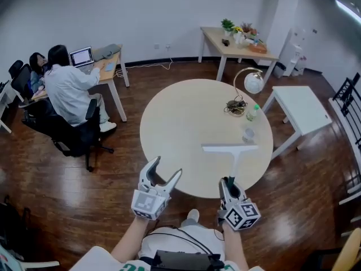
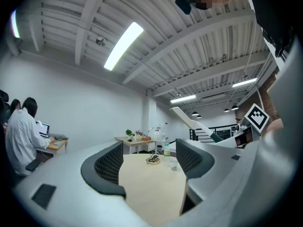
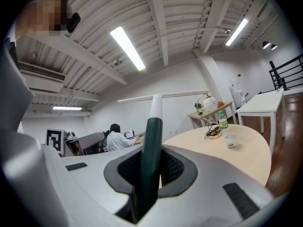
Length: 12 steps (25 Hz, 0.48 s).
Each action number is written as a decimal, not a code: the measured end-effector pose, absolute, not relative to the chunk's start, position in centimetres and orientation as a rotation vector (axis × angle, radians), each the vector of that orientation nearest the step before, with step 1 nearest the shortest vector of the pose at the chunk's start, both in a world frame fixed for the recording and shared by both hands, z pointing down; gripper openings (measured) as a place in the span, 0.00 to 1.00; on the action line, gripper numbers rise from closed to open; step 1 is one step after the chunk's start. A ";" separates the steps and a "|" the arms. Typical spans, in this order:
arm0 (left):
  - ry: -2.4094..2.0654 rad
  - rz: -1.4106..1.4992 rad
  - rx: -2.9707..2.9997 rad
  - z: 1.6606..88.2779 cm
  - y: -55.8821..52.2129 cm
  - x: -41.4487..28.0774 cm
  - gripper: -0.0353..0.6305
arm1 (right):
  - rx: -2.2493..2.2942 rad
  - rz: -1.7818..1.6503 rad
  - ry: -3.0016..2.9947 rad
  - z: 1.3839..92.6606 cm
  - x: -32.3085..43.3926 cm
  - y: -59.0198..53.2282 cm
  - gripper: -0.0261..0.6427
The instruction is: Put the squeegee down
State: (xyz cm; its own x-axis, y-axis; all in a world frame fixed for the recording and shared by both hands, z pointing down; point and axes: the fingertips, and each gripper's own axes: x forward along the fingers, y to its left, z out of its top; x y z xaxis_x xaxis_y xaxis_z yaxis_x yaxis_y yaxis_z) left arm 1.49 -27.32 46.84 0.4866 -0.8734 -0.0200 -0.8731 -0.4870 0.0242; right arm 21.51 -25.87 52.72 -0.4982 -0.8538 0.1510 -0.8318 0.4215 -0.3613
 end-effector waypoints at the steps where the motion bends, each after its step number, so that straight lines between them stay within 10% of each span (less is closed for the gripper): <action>1: -1.596 -0.034 2.706 47.1 -28.7 2.1 0.56 | -1.533 -0.629 2.606 53.0 22.1 -27.2 0.12; 12: -1.703 0.091 2.621 47.3 -37.1 5.7 0.56 | -1.407 -0.822 2.687 56.0 24.5 -36.4 0.12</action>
State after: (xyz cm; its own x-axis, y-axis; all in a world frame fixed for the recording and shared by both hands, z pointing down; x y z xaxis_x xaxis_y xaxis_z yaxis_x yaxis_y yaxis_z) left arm 5.67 -37.11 47.26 0.4049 -0.9126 0.0569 -0.9134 -0.4065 -0.0193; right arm 24.46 -36.39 56.04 -0.5992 -0.7654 0.2348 -0.7658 0.4624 -0.4469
